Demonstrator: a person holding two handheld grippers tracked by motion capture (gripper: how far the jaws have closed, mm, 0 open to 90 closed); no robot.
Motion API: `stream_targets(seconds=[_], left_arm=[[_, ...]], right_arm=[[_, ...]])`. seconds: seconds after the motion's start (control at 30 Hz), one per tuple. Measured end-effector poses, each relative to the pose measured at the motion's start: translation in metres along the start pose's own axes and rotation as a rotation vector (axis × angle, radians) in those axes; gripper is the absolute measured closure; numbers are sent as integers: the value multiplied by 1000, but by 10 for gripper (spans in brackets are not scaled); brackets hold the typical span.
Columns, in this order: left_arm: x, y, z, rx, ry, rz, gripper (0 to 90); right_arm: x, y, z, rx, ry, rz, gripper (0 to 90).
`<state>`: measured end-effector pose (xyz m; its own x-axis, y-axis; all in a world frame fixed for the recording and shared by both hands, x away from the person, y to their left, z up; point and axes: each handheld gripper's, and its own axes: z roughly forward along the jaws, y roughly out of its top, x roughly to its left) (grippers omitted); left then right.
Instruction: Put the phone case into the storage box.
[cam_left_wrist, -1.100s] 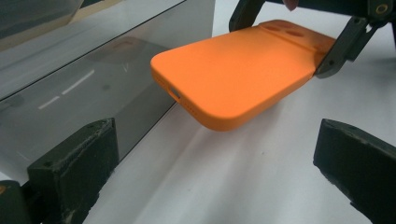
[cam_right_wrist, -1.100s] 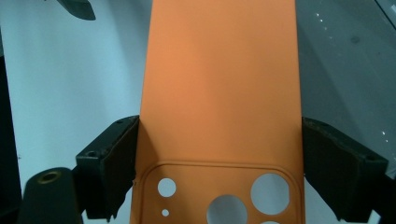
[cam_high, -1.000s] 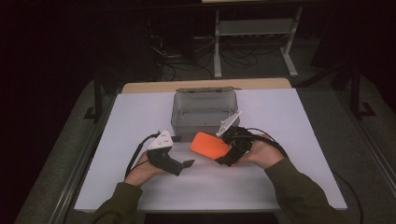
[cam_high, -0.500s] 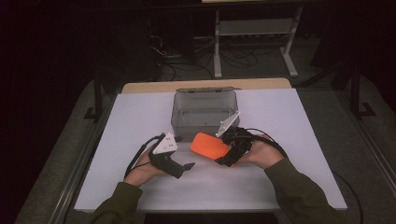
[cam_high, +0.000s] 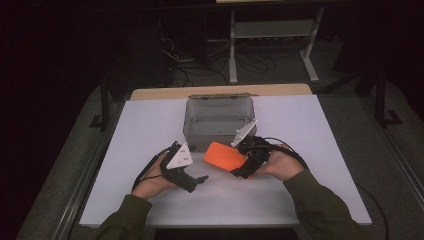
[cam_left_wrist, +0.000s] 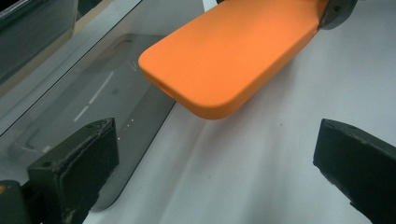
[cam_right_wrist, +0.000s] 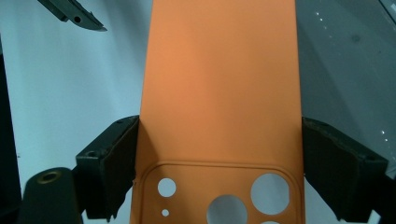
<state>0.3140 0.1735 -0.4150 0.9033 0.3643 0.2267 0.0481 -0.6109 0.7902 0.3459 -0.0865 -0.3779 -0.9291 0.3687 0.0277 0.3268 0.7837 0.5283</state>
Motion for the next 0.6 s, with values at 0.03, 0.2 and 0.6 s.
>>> stream_targets(seconds=[0.03, 0.2, 0.6], left_arm=[[0, 0, 0, 4, 3, 6, 0], [-1, 0, 1, 10, 5, 30, 0], [-2, 1, 1, 23, 23, 84, 0]], right_arm=[[0, 0, 0, 0, 0, -1, 152], [0, 0, 0, 1, 0, -1, 152], [0, 0, 0, 1, 0, 0, 152]])
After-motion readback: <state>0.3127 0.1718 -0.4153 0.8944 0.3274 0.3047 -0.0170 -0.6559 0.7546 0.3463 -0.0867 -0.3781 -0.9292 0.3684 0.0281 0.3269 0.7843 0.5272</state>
